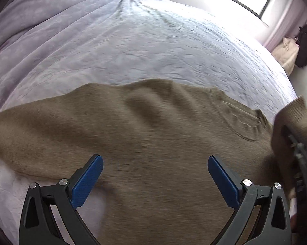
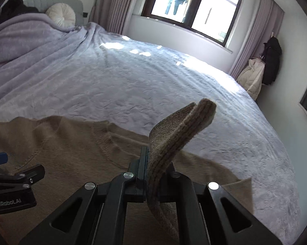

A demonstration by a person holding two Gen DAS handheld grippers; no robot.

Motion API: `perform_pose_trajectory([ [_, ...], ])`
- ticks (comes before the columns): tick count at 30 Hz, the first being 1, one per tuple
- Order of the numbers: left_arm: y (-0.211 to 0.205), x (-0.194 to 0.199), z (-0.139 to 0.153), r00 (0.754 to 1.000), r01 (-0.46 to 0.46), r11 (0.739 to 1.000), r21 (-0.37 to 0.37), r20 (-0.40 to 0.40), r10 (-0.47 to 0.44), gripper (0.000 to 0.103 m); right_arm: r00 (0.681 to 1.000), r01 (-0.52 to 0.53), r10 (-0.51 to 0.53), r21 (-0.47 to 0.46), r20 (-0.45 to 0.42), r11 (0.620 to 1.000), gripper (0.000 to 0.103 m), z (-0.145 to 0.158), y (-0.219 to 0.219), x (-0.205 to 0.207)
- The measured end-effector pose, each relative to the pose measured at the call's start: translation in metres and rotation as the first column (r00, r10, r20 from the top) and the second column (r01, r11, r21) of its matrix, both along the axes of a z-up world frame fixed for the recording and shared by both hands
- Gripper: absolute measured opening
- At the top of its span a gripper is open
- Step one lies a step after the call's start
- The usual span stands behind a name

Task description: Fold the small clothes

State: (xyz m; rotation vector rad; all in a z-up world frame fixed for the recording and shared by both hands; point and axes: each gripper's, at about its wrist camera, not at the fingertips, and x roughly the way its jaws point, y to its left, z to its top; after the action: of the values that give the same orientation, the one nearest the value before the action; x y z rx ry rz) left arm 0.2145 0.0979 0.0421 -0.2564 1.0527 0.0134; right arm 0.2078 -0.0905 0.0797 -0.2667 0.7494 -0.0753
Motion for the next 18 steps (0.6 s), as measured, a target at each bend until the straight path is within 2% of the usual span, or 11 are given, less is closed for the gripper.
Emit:
perform_pose_trajectory([
  [5, 0.033, -0.004, -0.008, 0.999, -0.054, 0.998, -0.039, -0.009, 0.054, 0.103, 0.996, -0.035, 0.037, 0.027, -0.077, 0.999, 0.006, -0.036, 0.043, 0.015],
  [10, 0.039, -0.004, -0.013, 0.997, -0.070, 0.996, -0.054, -0.014, 0.069, 0.103, 0.993, -0.037, 0.044, 0.069, -0.105, 0.997, 0.007, -0.039, 0.057, 0.027],
  [12, 0.042, -0.005, -0.012, 0.997, -0.082, 0.995, -0.060, -0.012, 0.081, 0.103, 0.989, -0.036, 0.051, 0.107, -0.140, 0.994, 0.012, -0.041, 0.057, 0.031],
  [13, 0.043, -0.006, -0.011, 0.997, -0.080, 0.994, -0.073, -0.013, 0.079, 0.103, 0.986, -0.047, 0.069, 0.145, -0.151, 0.988, 0.016, -0.041, 0.055, 0.030],
  [14, 0.044, -0.006, -0.010, 0.996, -0.085, 0.993, -0.078, -0.008, 0.084, 0.103, 0.983, -0.063, 0.093, 0.180, -0.160, 0.982, 0.030, -0.041, 0.051, 0.028],
  [15, 0.046, -0.007, -0.008, 0.995, -0.097, 0.992, -0.077, -0.002, 0.097, 0.103, 0.983, -0.065, 0.097, 0.193, -0.158, 0.979, 0.052, -0.040, 0.049, 0.026],
  [17, 0.046, -0.008, -0.002, 0.994, -0.107, 0.992, -0.066, 0.003, 0.107, 0.103, 0.988, -0.057, 0.088, 0.228, -0.128, 0.972, 0.066, -0.029, 0.036, 0.017],
  [18, 0.044, -0.009, 0.001, 0.995, -0.104, 0.993, -0.062, 0.007, 0.104, 0.103, 0.990, -0.069, 0.098, 0.252, -0.102, 0.965, 0.066, -0.020, 0.027, 0.009],
])
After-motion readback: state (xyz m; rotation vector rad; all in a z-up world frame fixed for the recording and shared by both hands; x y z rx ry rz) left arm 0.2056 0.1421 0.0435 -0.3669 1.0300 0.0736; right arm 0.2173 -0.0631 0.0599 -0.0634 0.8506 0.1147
